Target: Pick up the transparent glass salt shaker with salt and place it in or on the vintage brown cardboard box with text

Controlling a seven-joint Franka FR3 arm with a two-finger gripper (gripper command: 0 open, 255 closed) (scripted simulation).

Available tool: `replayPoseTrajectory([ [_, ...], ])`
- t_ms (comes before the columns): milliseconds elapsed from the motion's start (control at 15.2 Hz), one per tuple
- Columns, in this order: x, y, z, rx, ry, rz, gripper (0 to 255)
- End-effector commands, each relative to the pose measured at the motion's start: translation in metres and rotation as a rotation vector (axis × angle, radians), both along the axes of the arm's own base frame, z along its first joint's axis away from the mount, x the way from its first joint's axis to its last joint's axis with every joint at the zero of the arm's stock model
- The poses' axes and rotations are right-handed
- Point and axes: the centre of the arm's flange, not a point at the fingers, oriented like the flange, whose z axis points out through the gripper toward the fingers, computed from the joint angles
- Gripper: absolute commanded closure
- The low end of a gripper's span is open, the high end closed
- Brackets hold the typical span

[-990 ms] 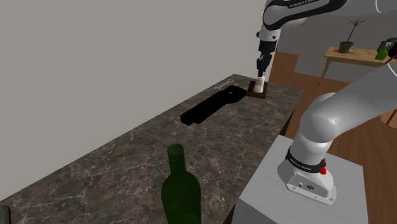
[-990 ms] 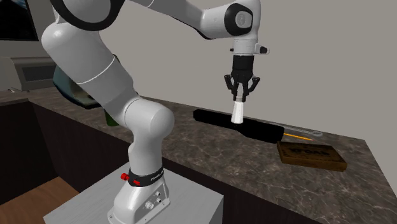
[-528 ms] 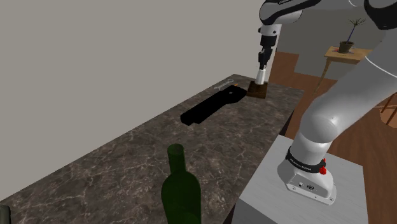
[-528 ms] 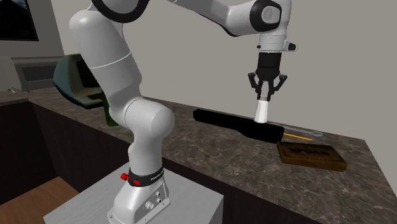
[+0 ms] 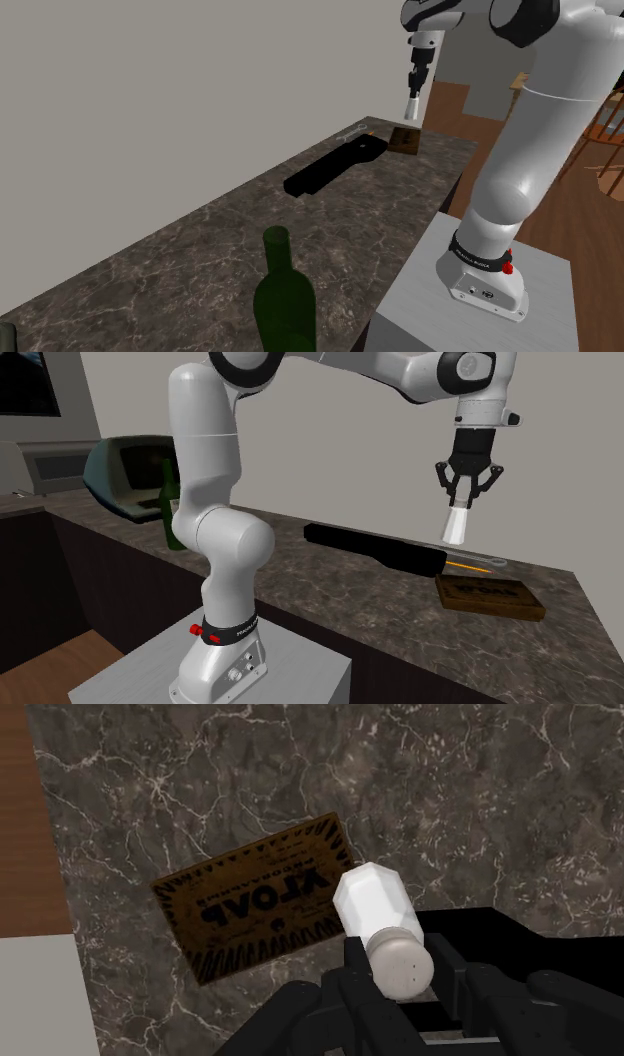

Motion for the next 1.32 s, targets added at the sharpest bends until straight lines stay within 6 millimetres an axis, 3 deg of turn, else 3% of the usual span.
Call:
replayPoseTrajectory([
  [0,0.009,-0.026,0.004,-0.001,-0.001,0.003,255],
  [330,0.029,-0.092,0.013,-0.001,-0.001,0.003,255],
  [1254,0.029,-0.092,-0.061,-0.001,-0.001,0.003,255],
])
